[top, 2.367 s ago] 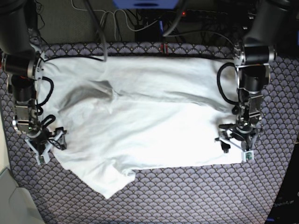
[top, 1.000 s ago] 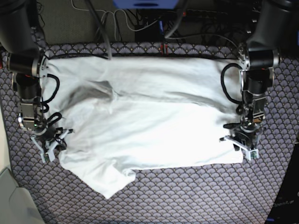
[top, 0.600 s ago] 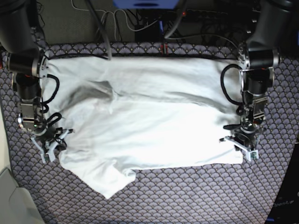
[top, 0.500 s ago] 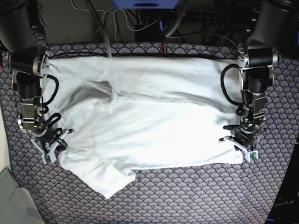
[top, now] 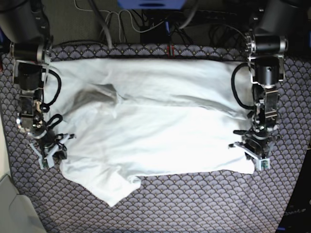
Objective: Fold the T-shirt properly
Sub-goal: 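Lift the hem side and fold it toward the shoulders with both grippers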
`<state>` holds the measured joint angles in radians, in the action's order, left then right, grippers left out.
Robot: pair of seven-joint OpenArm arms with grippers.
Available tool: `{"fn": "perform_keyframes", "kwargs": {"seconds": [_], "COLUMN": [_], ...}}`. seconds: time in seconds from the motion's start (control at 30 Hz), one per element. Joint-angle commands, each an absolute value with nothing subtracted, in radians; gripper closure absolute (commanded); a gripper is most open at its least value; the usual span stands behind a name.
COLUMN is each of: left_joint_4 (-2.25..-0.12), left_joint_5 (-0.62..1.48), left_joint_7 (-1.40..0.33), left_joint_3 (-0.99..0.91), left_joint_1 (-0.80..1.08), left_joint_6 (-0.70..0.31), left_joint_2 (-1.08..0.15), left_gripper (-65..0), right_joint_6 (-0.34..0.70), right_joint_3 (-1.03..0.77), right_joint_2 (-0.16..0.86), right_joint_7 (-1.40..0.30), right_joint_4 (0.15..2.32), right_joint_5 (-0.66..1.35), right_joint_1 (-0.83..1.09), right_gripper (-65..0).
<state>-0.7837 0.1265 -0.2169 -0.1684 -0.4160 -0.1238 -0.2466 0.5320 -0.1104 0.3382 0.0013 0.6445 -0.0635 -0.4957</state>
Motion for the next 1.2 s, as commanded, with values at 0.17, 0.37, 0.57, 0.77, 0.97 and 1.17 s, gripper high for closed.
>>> {"fn": "perform_keyframes", "kwargs": {"seconds": [0.17, 0.37, 0.57, 0.77, 0.97, 1.17], "left_joint_4": [-0.858, -0.957, -0.987, -0.995, -0.997, -0.997], "left_joint_5": [0.128, 0.128, 0.128, 0.128, 0.128, 0.128], "left_joint_7": [-0.211, -0.205, -0.205, -0.205, -0.209, -0.209], "left_joint_3": [-0.170, -0.170, -0.171, -0.171, -0.265, -0.275], "left_joint_1": [-0.394, -0.340, -0.328, -0.331, -0.334, -0.329], "left_joint_6": [-0.128, -0.128, -0.128, -0.128, -0.128, -0.128], "left_joint_2": [-0.255, -0.255, -0.255, -0.255, -0.249, -0.249], "left_gripper": [-0.4, -0.4, -0.4, -0.4, -0.4, -0.4], "right_joint_6": [0.532, 0.532, 0.532, 0.533, 0.596, 0.679], "right_joint_3": [-0.114, -0.114, -0.114, -0.116, -0.202, -0.271], "right_joint_2": [0.374, 0.374, 0.374, 0.374, 0.364, 0.354], "right_joint_7": [0.031, 0.031, 0.031, 0.031, -0.008, -0.051], "right_joint_4": [0.668, 0.679, 0.679, 0.716, 0.872, 0.909], "right_joint_5": [-0.035, -0.035, -0.035, -0.033, -0.033, -0.033], "right_joint_1": [-0.507, -0.495, -0.495, -0.490, -0.404, -0.389], "right_gripper": [-2.3, -2.3, -2.3, -2.3, -2.3, -2.3]}}
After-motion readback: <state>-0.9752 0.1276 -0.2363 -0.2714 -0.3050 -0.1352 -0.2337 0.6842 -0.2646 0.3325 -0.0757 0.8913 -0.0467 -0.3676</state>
